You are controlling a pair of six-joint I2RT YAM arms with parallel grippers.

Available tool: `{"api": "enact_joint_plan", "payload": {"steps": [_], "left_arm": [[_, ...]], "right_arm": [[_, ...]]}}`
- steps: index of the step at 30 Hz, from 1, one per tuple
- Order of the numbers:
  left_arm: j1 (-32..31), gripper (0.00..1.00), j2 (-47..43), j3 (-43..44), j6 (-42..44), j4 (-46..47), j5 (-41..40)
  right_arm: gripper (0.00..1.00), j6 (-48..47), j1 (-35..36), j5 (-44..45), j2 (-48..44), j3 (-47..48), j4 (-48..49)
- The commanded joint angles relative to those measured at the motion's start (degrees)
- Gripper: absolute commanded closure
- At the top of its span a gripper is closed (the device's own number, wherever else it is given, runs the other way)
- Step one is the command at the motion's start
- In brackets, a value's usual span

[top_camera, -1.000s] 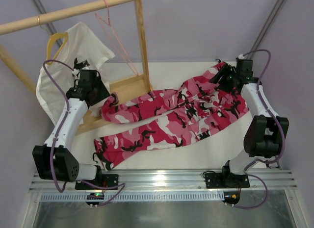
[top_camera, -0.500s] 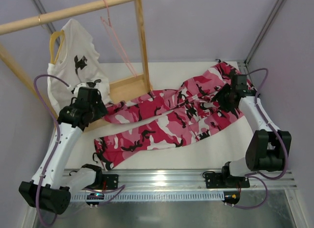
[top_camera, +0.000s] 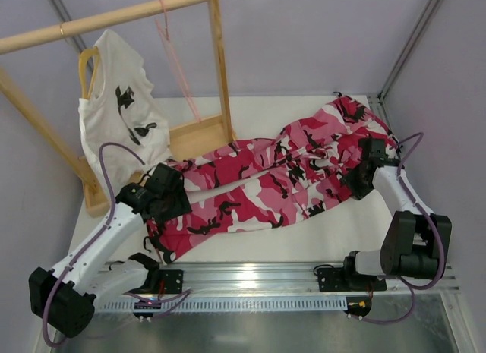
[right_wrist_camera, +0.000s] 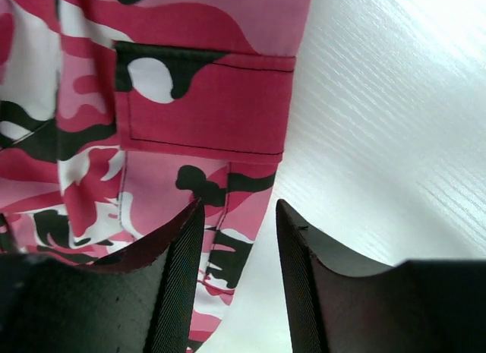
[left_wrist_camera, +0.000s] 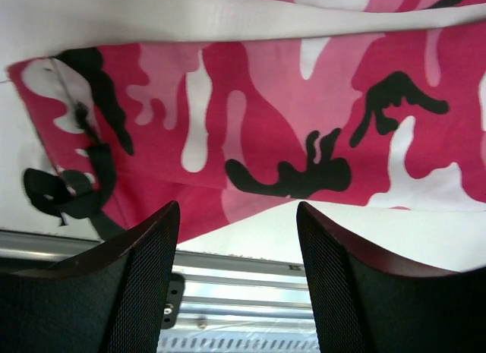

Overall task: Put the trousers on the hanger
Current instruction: Fold the trousers

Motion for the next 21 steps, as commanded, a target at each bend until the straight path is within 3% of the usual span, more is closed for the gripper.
{"api": "enact_joint_plan", "payload": {"steps": [1, 4, 8, 21], "left_arm": [[-1.4, 0.36, -0.6, -1.2, -5.0, 5.3, 3.2], [-1.5, 0.37, -1.1, -3.5, -7.9, 6.2, 3.3], [-1.7, 0.36, -1.8, -3.5, -8.9, 3.6, -0.9], [-2.5, 0.35, 0.7, -2.5, -9.9, 1.3, -5.8]], "right_arm": [[0.55, 2.1, 0.1, 0.8, 1.3, -2.0, 4.5], [0.57, 2.4, 0.1, 2.4, 3.3, -1.9, 5.7], [0.66, 2.9, -0.6, 6.5, 8.3, -0.2, 6.1], [0.72, -1.2, -10.3, 5.7, 21.8, 10.7, 6.7]]}}
